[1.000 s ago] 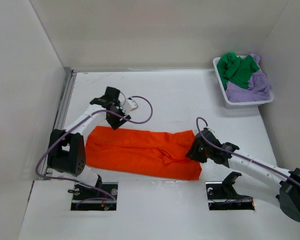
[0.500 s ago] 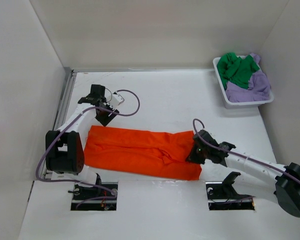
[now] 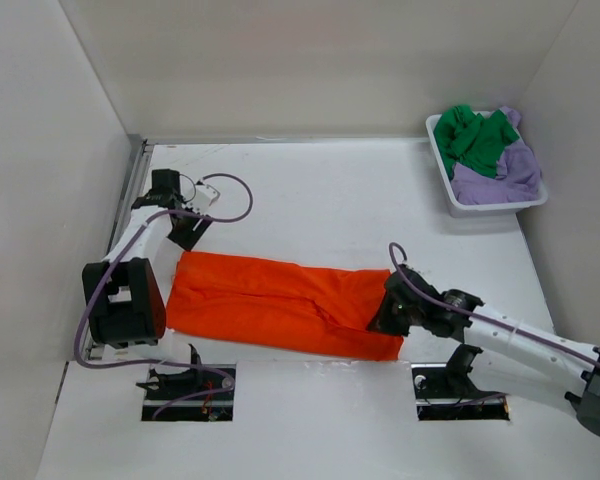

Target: Fold and stack the t-shirts

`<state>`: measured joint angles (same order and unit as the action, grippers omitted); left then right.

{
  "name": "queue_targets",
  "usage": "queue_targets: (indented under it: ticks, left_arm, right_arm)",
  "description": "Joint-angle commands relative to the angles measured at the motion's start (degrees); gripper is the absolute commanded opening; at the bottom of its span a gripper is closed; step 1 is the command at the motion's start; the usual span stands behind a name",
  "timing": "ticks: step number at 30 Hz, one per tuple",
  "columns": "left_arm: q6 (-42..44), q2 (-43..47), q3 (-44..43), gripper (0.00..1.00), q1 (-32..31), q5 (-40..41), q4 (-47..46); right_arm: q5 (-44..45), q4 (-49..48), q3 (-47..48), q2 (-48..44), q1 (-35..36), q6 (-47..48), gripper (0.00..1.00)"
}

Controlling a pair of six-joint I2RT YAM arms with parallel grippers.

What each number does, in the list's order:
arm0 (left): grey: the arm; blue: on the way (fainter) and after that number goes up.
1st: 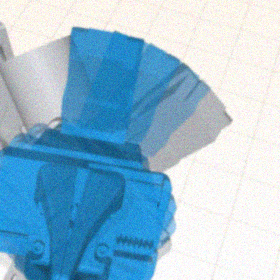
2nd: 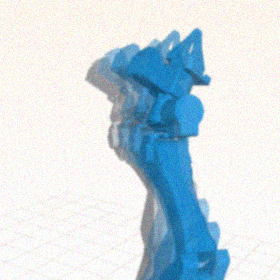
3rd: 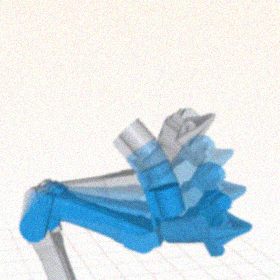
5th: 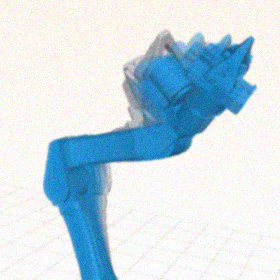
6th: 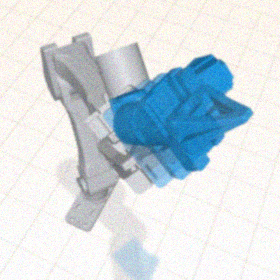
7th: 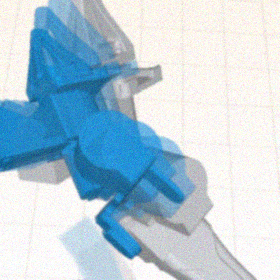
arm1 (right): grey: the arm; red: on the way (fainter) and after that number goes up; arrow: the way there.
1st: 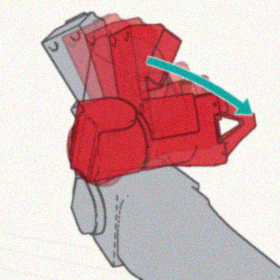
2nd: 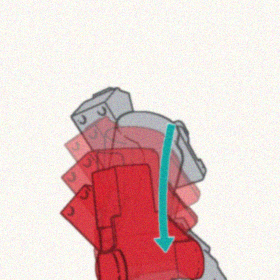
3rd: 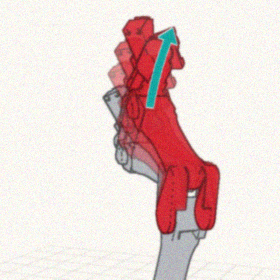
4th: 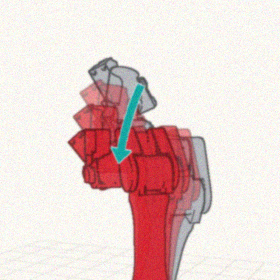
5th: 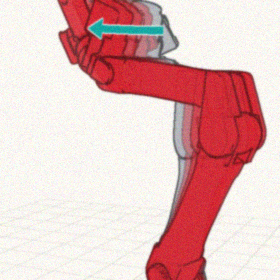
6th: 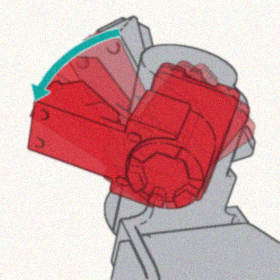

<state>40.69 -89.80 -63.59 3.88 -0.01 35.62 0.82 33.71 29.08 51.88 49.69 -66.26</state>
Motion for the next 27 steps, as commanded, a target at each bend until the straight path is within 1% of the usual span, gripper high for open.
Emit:
queue_targets:
  ticks: [1, 3, 4, 5, 7, 8, 11, 13, 16, 19, 21, 24, 27]
  left_arm:
    - [2.0, -1.3, -0.8, 0.64, 1.6, 0.1, -1.8]
    - [2.0, -2.0, -1.0, 0.64, 2.4, 0.2, -1.9]
    - [2.0, -2.0, -1.1, 0.64, 2.8, 0.3, -2.0]
    - [2.0, -2.1, -1.4, 0.64, 3.3, 0.4, -2.0]
    - [2.1, -2.0, -2.1, 0.64, 4.5, 0.5, -2.0]
    - [2.3, -2.0, -2.3, 0.65, 5.0, 0.5, -2.1]
    - [2.2, -2.7, -3.5, 0.66, 6.7, 0.2, -2.5]
    - [1.6, -4.0, -4.1, 0.66, 7.1, 0.1, -2.8]
    - [0.7, -6.2, -4.3, 0.66, 7.1, -0.2, -2.8]
    - [0.6, -8.4, -4.3, 0.66, 7.0, 0.3, -2.8]
    - [0.9, -9.5, -4.2, 0.65, 7.1, 0.6, -2.8]
    - [1.1, -10.4, -3.8, 0.64, 7.1, 1.2, -2.8]
    - [0.7, -10.0, -3.2, 0.62, 7.1, 0.9, -2.7]
  right_arm:
    - [-0.2, -0.3, -0.8, 0.9, 0.6, -2.3, 0.04]
    - [-0.4, -2.7, -1.8, 2.6, 0.6, -2.2, 0.06]
    - [-0.5, -3.0, -2.1, 3.0, 0.6, -2.2, 0.10]
    - [-0.3, -3.0, -2.1, 3.2, 0.6, -1.9, 0.21]
    - [0.8, -1.6, -1.7, 1.4, 0.6, -1.7, 0.34]
    - [2.0, -0.6, -1.0, -0.3, 0.3, -1.2, 0.38]
    - [7.2, 3.8, 3.1, -4.5, -3.3, 1.5, 0.40]
    - [9.3, 4.6, 5.8, -3.5, -7.9, 5.6, 0.42]
    - [9.6, 1.6, 8.7, 2.0, -16.1, 13.4, 0.50]
    - [8.3, -4.4, 11.5, 8.7, -24.3, 20.4, 0.65]
    - [6.8, -7.8, 13.3, 13.4, -28.0, 23.7, 0.68]
    - [3.8, -9.1, 16.5, 21.7, -30.1, 27.4, 0.69]
    - [0.8, -9.0, 19.7, 29.0, -29.2, 29.0, 0.70]
